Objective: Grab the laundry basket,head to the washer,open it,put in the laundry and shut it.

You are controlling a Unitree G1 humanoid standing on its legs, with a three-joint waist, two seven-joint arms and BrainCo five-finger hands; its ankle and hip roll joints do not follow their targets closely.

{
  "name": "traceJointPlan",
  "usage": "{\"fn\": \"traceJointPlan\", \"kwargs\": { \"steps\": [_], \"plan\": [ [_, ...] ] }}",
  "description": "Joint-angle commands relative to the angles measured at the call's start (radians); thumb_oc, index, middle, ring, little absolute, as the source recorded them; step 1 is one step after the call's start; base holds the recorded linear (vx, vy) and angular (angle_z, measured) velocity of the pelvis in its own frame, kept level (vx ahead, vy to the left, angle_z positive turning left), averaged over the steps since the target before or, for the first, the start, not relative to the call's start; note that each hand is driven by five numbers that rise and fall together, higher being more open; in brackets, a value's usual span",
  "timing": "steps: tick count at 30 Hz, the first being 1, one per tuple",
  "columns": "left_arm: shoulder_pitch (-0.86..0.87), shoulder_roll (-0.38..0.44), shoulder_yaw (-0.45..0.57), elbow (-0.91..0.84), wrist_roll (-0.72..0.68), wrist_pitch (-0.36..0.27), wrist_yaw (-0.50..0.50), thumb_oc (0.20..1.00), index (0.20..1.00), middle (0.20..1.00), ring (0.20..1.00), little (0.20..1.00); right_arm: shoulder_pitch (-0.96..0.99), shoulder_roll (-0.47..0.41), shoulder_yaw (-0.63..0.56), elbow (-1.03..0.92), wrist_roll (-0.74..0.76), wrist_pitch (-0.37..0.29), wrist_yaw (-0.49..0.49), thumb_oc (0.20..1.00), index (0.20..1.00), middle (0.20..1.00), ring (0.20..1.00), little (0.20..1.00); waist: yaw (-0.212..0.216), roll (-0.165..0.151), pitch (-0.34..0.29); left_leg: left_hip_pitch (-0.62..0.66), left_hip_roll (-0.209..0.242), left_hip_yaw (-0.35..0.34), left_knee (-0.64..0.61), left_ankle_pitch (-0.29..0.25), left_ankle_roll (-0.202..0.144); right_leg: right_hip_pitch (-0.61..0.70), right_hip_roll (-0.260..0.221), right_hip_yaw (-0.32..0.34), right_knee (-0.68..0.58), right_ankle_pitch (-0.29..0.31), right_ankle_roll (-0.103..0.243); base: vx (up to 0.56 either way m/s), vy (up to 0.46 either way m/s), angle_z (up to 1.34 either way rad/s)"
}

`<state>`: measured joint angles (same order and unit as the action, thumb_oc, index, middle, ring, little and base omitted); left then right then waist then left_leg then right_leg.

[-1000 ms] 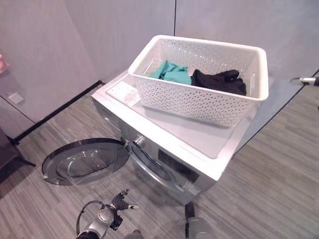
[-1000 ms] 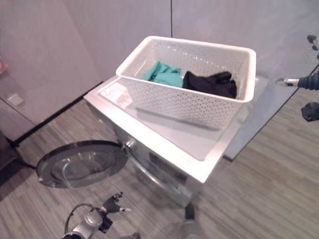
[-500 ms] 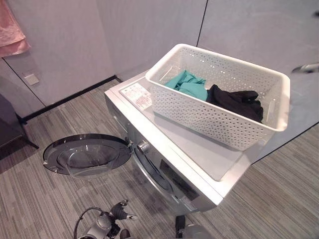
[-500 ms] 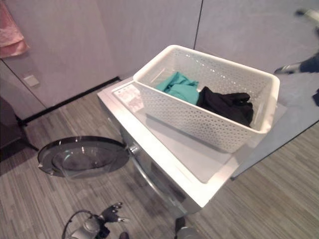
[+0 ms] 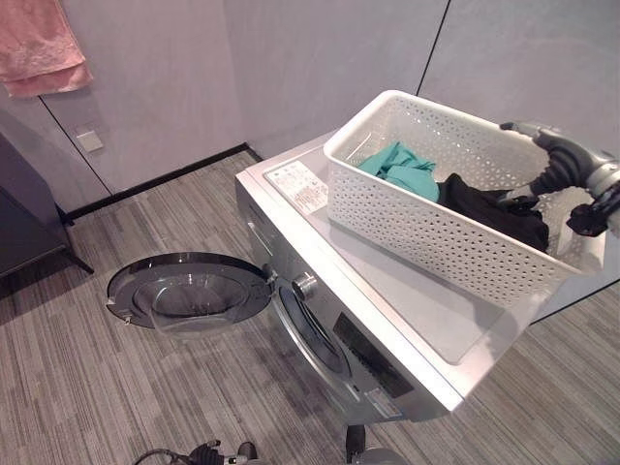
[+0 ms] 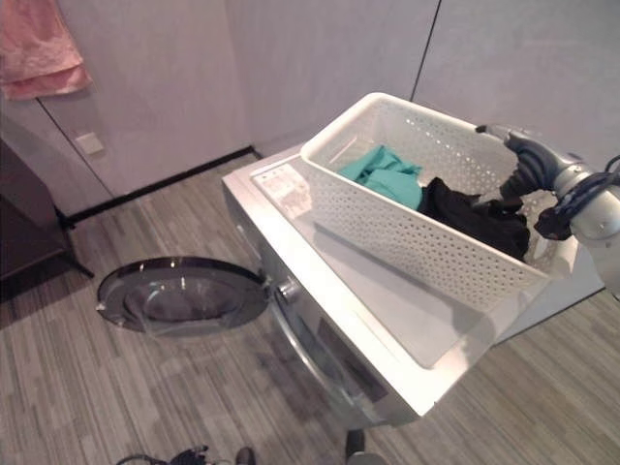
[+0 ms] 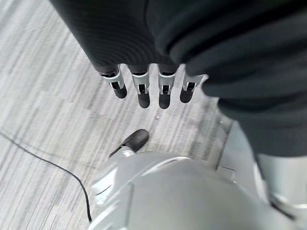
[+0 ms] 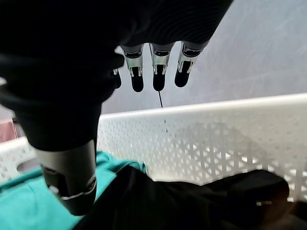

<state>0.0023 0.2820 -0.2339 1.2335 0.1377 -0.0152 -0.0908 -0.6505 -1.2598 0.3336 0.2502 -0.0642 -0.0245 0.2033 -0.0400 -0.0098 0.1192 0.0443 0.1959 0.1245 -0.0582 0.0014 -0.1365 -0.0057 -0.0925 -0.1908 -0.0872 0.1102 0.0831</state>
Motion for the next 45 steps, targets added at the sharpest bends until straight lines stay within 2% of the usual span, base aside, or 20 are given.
{"fn": "traceJointPlan", "kwargs": {
  "steps": [1,10,11,18,24,26,27,34,39,43,45],
  "plan": [
    [0.006,0.048,-0.021,0.061,0.031,0.007,0.002,1.0,1.0,1.0,1.0,1.0,-0.098,0.034,0.021,0.057,-0.018,0.001,0.003,1.0,1.0,1.0,1.0,1.0,0.031,-0.042,-0.029,-0.03,0.097,0.018,0.041,0.028,-0.045,-0.041,-0.095,0.129,0.071,-0.119,0.09,0.0,0.0,0.0],
    [0.021,0.065,-0.021,-0.019,-0.042,-0.007,0.002,1.0,1.0,1.0,1.0,1.0,-0.168,0.059,0.131,0.167,-0.015,0.011,0.018,1.0,1.0,1.0,1.0,1.0,0.056,-0.021,0.042,-0.108,0.108,-0.017,0.05,0.053,-0.053,-0.1,-0.092,0.11,0.086,-0.11,0.085,-0.06,-0.026,0.01],
    [0.026,0.08,-0.032,-0.047,-0.068,-0.015,0.001,1.0,1.0,1.0,1.0,1.0,-0.222,0.055,0.178,0.215,-0.005,0.015,0.021,1.0,1.0,1.0,1.0,1.0,0.067,-0.018,0.067,-0.127,0.11,-0.025,0.052,0.063,-0.054,-0.121,-0.092,0.108,0.092,-0.106,0.084,-0.08,-0.024,0.08],
    [0.069,0.109,-0.027,-0.091,-0.119,-0.024,-0.011,1.0,1.0,1.0,1.0,1.0,-0.462,0.052,0.422,0.35,0.002,0.022,0.061,1.0,1.0,1.0,1.0,1.0,0.081,-0.005,0.118,-0.176,0.123,-0.038,0.04,0.104,-0.064,-0.183,-0.082,0.1,0.115,-0.098,0.081,-0.03,-0.018,0.03],
    [0.088,0.121,-0.016,-0.099,-0.126,-0.021,-0.027,1.0,1.0,1.0,1.0,1.0,-0.577,0.025,0.608,0.325,0.027,0.039,0.177,1.0,1.0,1.0,1.0,1.0,0.081,-0.006,0.137,-0.196,0.138,-0.04,0.038,0.125,-0.073,-0.213,-0.069,0.098,0.134,-0.105,0.078,0.0,-0.007,0.0],
    [0.101,0.125,-0.018,-0.127,-0.129,-0.019,-0.039,1.0,1.0,1.0,1.0,1.0,-0.62,-0.009,0.702,0.269,0.037,0.043,0.238,1.0,1.0,1.0,1.0,1.0,0.079,-0.01,0.139,-0.198,0.145,-0.04,0.041,0.13,-0.076,-0.219,-0.063,0.097,0.145,-0.112,0.077,0.02,-0.002,0.0],
    [0.108,0.131,-0.018,-0.158,-0.129,-0.017,-0.048,1.0,1.0,1.0,1.0,1.0,-0.658,-0.048,0.796,0.219,0.047,0.051,0.306,1.0,1.0,1.0,1.0,1.0,0.079,-0.015,0.142,-0.195,0.151,-0.042,0.043,0.131,-0.077,-0.217,-0.058,0.095,0.158,-0.123,0.074,0.03,-0.01,0.01],
    [0.132,0.171,-0.026,-0.303,-0.124,-0.007,-0.077,1.0,1.0,1.0,1.0,1.0,-0.813,-0.17,1.061,0.03,0.117,0.055,0.447,1.0,1.0,1.0,1.0,1.0,0.079,-0.041,0.129,-0.185,0.156,-0.065,0.049,0.124,-0.073,-0.2,-0.059,0.068,0.196,-0.152,0.074,0.03,-0.003,0.13],
    [0.13,0.186,-0.02,-0.34,-0.128,-0.003,-0.075,1.0,1.0,1.0,1.0,1.0,-0.828,-0.161,1.066,0.05,0.119,0.058,0.439,1.0,1.0,1.0,1.0,1.0,0.086,-0.052,0.122,-0.176,0.15,-0.073,0.046,0.116,-0.069,-0.187,-0.065,0.056,0.199,-0.156,0.076,0.03,-0.002,0.16],
    [0.159,0.172,-0.019,-0.389,-0.141,-0.004,-0.084,1.0,1.0,1.0,1.0,1.0,-0.784,-0.15,1.035,0.107,0.116,0.06,0.434,1.0,1.0,1.0,1.0,1.0,0.095,-0.033,0.136,-0.188,0.144,-0.089,0.052,0.112,-0.066,-0.188,-0.072,0.045,0.201,-0.151,0.076,0.0,0.0,0.0],
    [0.17,0.167,-0.018,-0.383,-0.141,-0.007,-0.085,1.0,1.0,1.0,1.0,1.0,-0.712,-0.14,0.974,0.14,0.108,0.053,0.426,1.0,1.0,1.0,1.0,1.0,0.101,-0.028,0.149,-0.196,0.14,-0.095,0.053,0.113,-0.065,-0.192,-0.074,0.041,0.203,-0.15,0.075,-0.01,0.004,0.03]
  ]
}}
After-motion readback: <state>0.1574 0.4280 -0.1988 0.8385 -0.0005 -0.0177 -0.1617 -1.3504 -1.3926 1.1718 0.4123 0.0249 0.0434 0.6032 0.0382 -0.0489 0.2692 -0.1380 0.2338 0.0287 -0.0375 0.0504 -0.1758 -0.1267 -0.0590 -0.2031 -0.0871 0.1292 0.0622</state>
